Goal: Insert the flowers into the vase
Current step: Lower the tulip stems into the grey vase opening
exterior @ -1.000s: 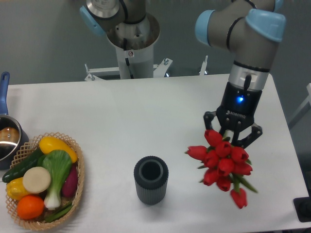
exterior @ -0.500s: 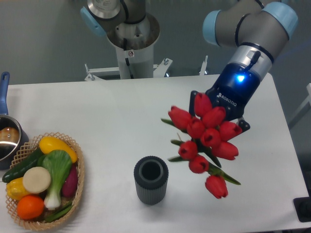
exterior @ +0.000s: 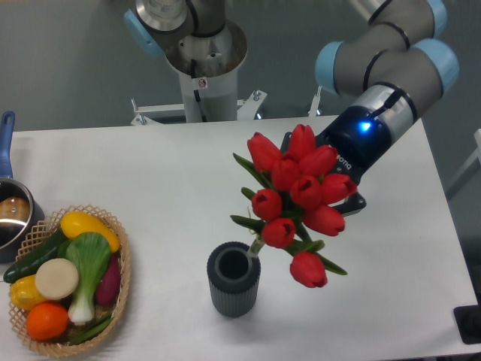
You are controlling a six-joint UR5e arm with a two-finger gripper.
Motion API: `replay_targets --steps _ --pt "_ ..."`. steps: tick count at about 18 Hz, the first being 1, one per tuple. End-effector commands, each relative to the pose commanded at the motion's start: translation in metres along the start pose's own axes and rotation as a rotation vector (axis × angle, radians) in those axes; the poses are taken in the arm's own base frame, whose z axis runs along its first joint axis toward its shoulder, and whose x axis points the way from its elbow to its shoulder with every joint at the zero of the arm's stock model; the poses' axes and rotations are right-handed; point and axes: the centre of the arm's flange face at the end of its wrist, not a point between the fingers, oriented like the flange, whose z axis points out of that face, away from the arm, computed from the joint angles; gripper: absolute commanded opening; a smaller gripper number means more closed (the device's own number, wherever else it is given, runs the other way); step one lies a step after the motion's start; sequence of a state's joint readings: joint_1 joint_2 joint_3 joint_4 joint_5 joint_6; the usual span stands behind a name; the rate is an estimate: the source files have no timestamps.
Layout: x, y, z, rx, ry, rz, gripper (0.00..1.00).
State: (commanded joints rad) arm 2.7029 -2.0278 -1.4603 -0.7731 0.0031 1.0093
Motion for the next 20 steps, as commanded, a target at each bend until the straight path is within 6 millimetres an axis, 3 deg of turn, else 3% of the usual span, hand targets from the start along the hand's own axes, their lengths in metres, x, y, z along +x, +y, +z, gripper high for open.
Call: replay_targets --steps 13,16,20 --pt "0.0 0.038 -0.008 -0.001 -0.013 -0.023 0.0" --pt "0.002 0.058 -0.009 -0.001 -0.015 -0.015 0.0" --pt "0.014 0.111 -0.011 -0.001 -0.019 -0.006 0.07"
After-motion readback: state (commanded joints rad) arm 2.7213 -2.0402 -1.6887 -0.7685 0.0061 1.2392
